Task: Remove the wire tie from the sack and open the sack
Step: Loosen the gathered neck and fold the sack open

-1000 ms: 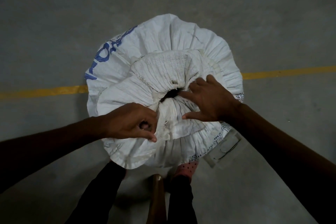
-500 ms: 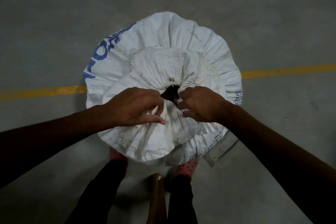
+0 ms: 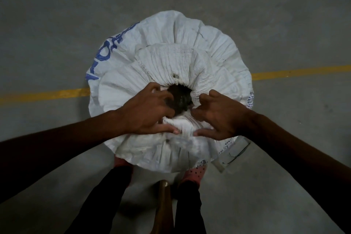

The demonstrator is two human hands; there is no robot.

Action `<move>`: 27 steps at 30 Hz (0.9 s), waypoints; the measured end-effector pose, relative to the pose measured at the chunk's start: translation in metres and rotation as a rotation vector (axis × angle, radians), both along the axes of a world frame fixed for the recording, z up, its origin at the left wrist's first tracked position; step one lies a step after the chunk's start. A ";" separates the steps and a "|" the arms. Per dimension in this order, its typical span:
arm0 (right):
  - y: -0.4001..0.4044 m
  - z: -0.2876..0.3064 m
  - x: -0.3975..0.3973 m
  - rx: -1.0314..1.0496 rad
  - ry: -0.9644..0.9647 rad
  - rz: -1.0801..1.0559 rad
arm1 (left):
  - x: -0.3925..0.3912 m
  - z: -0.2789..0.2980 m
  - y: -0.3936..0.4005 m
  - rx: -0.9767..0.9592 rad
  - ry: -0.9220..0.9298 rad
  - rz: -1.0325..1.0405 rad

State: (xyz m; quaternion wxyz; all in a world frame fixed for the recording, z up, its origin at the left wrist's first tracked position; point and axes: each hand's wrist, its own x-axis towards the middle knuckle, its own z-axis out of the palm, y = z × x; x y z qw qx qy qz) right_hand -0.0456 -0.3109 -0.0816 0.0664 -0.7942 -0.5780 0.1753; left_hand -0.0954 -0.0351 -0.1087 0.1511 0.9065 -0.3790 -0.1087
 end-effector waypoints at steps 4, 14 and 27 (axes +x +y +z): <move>0.010 0.011 -0.007 -0.001 -0.100 0.028 | -0.009 0.005 0.013 -0.172 0.095 -0.049; 0.005 0.010 -0.013 -0.077 0.324 -0.182 | -0.007 0.022 0.019 -0.123 0.332 0.079; 0.007 0.000 -0.028 -0.037 0.257 -0.050 | -0.030 0.022 0.024 0.091 0.092 -0.231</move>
